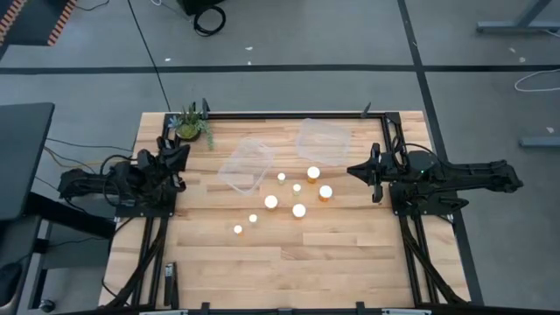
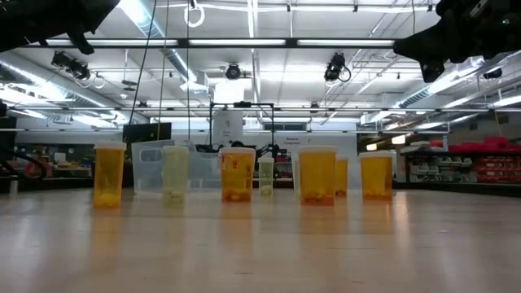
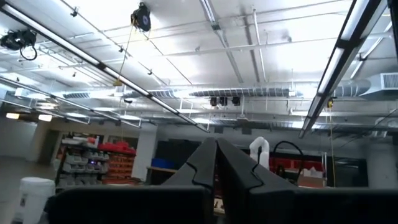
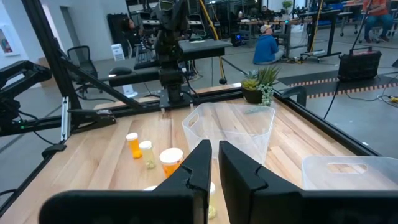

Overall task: Pick and place medicine bottles into bin by pill shape (circle, oval)
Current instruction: Put the small yellow pill bottle into the left transparent bin

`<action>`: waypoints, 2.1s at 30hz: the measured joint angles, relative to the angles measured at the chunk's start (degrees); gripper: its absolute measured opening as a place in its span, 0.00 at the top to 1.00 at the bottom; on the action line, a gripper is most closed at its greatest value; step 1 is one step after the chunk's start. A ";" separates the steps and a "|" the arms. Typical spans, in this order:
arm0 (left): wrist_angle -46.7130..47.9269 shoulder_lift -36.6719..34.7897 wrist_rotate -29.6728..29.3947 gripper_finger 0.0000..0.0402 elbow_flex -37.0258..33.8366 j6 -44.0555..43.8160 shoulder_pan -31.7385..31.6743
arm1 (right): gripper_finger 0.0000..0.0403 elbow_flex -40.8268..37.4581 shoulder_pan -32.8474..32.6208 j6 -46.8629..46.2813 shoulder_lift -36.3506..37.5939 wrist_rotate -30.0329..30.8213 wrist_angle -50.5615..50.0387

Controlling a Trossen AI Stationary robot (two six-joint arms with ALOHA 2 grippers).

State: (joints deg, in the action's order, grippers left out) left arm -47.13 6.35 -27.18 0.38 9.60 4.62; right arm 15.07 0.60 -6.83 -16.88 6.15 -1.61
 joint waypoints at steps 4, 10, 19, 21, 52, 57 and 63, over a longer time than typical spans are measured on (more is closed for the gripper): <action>0.04 0.00 0.00 0.96 0.00 -0.41 0.00 | 0.91 0.00 0.02 -0.01 -0.01 -0.01 0.00; 5.13 0.01 -0.02 0.96 0.55 -3.03 0.00 | 0.91 0.00 0.02 -0.02 -0.02 0.00 0.00; 29.88 4.09 0.01 0.95 10.14 -11.48 0.00 | 0.91 0.00 0.02 0.00 -0.02 -0.01 0.00; 33.67 6.00 0.00 0.94 11.51 -13.62 0.02 | 0.91 0.00 0.02 0.00 0.00 -0.02 0.00; 64.28 52.92 8.39 0.66 33.14 -41.95 16.52 | 0.91 0.00 0.02 -0.02 -0.02 -0.02 0.00; 65.87 56.85 8.39 0.58 36.62 -41.97 17.43 | 0.91 0.00 0.01 -0.01 -0.01 -0.01 0.01; 66.67 60.75 8.29 0.50 39.89 -42.22 16.06 | 0.91 0.00 0.01 -0.01 -0.01 0.00 0.00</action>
State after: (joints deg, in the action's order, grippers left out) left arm 19.53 67.10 -18.89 40.28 -32.62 20.69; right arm 15.07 0.61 -6.84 -16.89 6.15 -1.61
